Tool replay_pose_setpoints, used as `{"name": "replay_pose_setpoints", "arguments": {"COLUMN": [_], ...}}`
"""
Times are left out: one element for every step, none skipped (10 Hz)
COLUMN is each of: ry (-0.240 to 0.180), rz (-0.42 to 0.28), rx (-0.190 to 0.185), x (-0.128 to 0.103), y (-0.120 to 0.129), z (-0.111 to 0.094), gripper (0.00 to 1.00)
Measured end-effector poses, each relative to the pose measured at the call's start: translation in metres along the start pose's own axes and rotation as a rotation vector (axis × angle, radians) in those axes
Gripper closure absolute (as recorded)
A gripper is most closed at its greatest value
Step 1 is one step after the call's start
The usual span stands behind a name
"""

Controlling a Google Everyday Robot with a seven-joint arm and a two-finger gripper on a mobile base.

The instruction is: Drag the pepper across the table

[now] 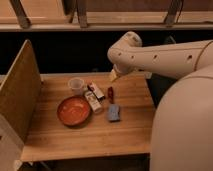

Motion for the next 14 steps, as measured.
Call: {"name": "replay_pose_setpoints", "arguments": {"ry": [-0.003,-0.007,-0.013,-0.022,-0.039,-0.061,-0.089,-0.135,-0.167,-0.187,-0.187,-0.188,-0.186,-0.184], "rz": [0.061,0.102,0.134,0.148,0.157,0.159,0.162,0.169,0.169,0.17,0.172,0.173,0.171,0.173], "rx": [-0.008,-0.013,-0.018,-0.019,-0.022,-0.031,-0.048,-0.075,-0.085,-0.09,-0.091,-0.091,-0.09,-0.087], "x": [0.009,0.016,0.022,0.024,0.024,0.021,0.013,-0.002,-0.012,-0.018,-0.018,-0.019,-0.018,-0.017], "y": [-0.002,-0.009,-0.016,-0.022,-0.033,-0.042,-0.043,-0.042,-0.044,-0.045,-0.043,-0.042,-0.044,-0.043], "z": [0.015,0.029,0.042,0.052,0.065,0.077,0.087,0.103,0.112,0.118,0.117,0.117,0.117,0.116], "gripper": [0.2,0.2,0.2,0.2,0.2,0.2,0.2,0.2,0.2,0.2,0.2,0.2,0.2,0.2]}}
